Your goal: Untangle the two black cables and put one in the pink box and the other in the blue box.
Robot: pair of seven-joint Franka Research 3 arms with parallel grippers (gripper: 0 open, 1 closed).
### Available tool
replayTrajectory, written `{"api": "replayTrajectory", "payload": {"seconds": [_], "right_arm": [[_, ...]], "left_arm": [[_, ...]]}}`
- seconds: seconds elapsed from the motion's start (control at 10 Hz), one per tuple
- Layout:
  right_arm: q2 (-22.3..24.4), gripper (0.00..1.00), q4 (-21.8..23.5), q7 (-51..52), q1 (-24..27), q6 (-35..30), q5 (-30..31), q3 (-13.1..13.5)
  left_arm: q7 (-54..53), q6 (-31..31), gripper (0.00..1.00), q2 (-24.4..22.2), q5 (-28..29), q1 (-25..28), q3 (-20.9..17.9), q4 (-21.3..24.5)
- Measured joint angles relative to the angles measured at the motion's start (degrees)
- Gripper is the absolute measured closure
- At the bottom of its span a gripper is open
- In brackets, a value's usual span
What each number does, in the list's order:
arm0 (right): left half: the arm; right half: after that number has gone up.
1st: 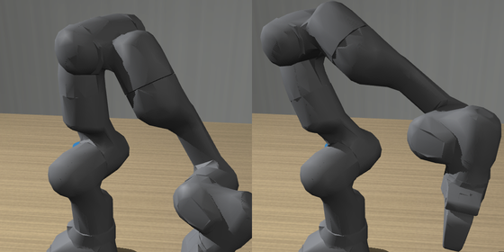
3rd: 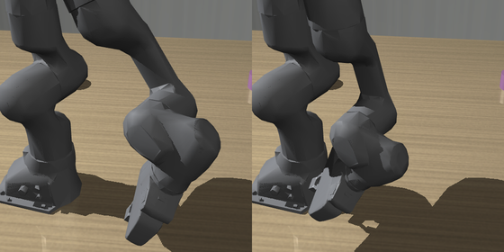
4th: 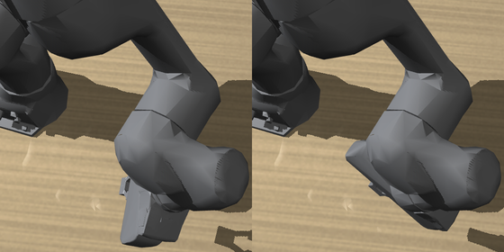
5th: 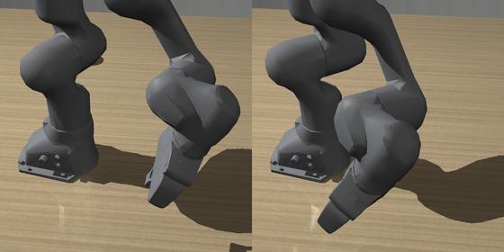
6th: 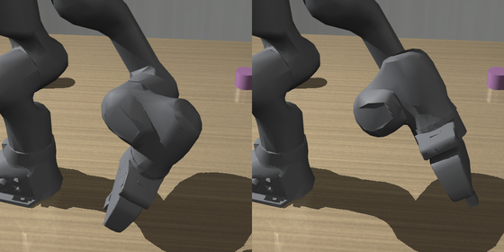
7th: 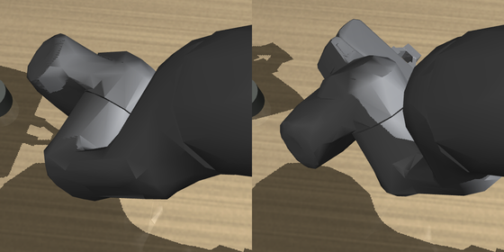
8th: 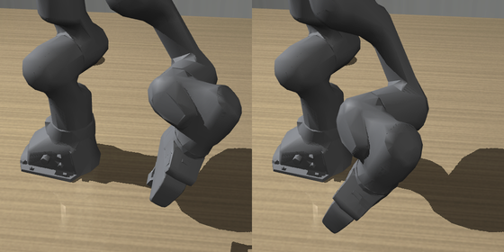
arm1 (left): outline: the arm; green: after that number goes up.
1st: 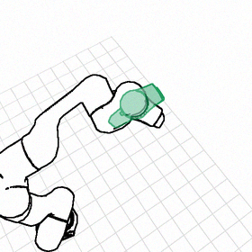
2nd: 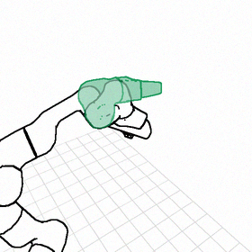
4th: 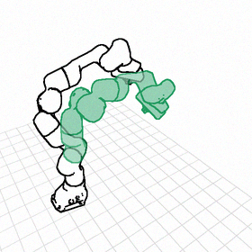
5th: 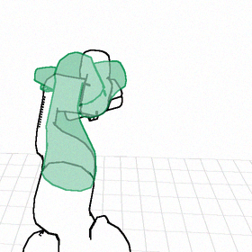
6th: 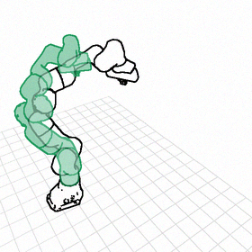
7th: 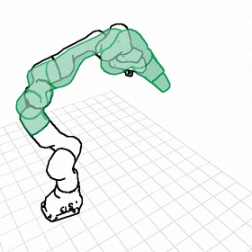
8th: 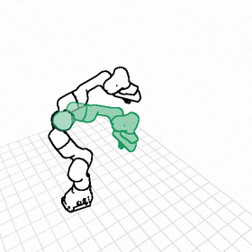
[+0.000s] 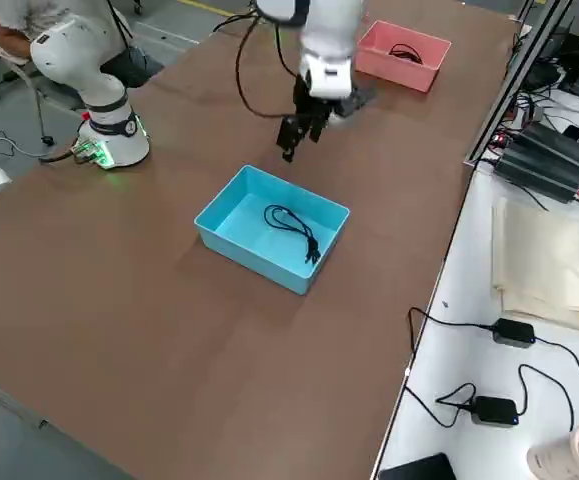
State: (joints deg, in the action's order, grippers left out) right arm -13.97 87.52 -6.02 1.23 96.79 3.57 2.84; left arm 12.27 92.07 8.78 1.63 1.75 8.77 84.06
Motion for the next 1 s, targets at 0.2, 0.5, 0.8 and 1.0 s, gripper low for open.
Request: {"api": "replayTrajectory", "payload": {"seconds": [0.2, 0.5, 0.8, 1.0], "right_arm": [[2.14, 0.00, -3.85, 1.49, -0.90, -3.25, -0.01, -0.12], [6.94, 0.00, -4.19, 1.58, -3.13, -6.57, -0.71, -0.31], [7.65, 0.00, -3.98, 3.08, -3.61, -7.49, -2.39, -0.27], [7.80, 0.00, -3.98, 4.77, -3.57, -10.43, -2.56, -0.13]], "left_arm": [[-3.91, -5.46, 0.00, -2.80, -4.58, -1.23, -4.24, -1.36], [-5.72, -9.02, 0.00, -7.02, -5.23, -1.35, -6.10, -1.31], [-4.91, -8.95, 0.00, -6.21, -3.61, -1.83, -4.51, -0.90], [-4.87, -8.92, 0.00, -6.10, -3.43, -1.60, -4.37, -0.90]]}}
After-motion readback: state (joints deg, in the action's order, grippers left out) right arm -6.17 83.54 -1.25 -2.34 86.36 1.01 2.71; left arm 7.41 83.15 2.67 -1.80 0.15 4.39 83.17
